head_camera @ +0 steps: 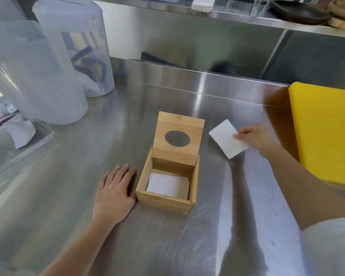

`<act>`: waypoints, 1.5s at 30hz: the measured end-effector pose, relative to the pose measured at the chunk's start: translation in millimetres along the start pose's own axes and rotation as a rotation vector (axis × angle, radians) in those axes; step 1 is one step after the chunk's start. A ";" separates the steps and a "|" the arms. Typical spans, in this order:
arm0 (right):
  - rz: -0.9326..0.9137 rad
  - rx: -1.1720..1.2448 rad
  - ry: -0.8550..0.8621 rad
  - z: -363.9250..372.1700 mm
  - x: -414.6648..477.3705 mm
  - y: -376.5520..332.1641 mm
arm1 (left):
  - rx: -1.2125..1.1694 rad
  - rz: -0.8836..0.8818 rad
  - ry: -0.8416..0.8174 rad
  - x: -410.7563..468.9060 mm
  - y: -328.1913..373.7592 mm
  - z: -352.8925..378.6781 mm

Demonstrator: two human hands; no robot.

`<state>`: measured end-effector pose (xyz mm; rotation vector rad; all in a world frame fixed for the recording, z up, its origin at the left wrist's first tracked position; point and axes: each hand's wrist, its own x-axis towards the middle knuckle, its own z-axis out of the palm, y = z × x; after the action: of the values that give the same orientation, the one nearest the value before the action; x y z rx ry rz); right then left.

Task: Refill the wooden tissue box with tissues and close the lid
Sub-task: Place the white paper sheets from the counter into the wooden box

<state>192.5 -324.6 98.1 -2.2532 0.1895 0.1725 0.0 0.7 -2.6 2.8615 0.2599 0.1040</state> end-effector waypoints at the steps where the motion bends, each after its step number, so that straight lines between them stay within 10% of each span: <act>1: -0.040 0.056 0.031 -5.2 -5.0 -11.3 | -0.002 -0.001 0.002 0.3 -0.1 0.1; 10: -0.302 0.255 -0.374 -29.6 -60.7 -100.9 | -0.004 0.000 0.007 -1.7 1.4 -0.5; 21: -0.358 -0.165 -1.048 61.8 -94.5 -103.9 | -0.016 -0.002 0.005 -2.1 1.3 -1.0; 34: -0.615 -0.986 -0.837 118.3 -116.0 -72.3 | 0.003 0.010 0.001 -0.4 2.3 -2.4; 45: -0.725 -1.099 -0.652 130.7 -113.9 -65.8 | -0.004 0.010 -0.009 -1.1 4.6 -4.7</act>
<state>85.9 -173.3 86.3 -2.9555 -1.3430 0.7244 -0.8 -2.7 3.1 2.8584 0.2433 0.0931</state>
